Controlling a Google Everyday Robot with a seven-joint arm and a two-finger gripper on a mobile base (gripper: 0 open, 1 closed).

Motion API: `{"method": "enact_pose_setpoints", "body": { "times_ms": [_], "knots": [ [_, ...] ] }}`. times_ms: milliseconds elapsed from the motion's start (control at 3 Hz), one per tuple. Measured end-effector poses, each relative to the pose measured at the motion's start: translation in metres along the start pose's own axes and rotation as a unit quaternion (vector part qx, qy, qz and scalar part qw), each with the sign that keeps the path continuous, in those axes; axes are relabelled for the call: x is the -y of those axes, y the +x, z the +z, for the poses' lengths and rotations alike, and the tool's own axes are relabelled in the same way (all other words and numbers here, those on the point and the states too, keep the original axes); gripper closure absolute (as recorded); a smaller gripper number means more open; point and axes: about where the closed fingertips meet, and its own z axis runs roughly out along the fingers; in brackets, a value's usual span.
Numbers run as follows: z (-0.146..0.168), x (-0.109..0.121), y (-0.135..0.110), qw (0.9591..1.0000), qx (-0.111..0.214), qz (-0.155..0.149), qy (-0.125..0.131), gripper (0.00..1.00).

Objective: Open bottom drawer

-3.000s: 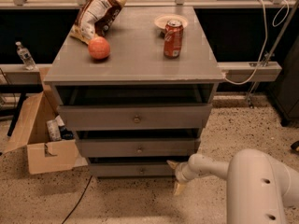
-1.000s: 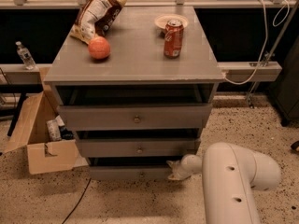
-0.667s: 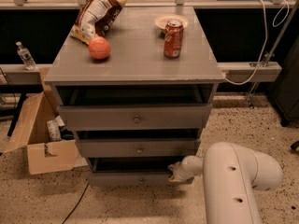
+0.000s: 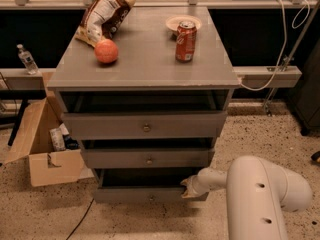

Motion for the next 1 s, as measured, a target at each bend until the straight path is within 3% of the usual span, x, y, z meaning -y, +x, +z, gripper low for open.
{"method": "enact_pose_setpoints", "body": {
  "times_ms": [667,1000],
  "knots": [
    [0.0000,0.0000,0.0000,1.0000,0.000,0.000,0.000,0.50],
    [0.0001,-0.0001,0.0000,1.0000,0.000,0.000,0.000,0.20]
  ]
}}
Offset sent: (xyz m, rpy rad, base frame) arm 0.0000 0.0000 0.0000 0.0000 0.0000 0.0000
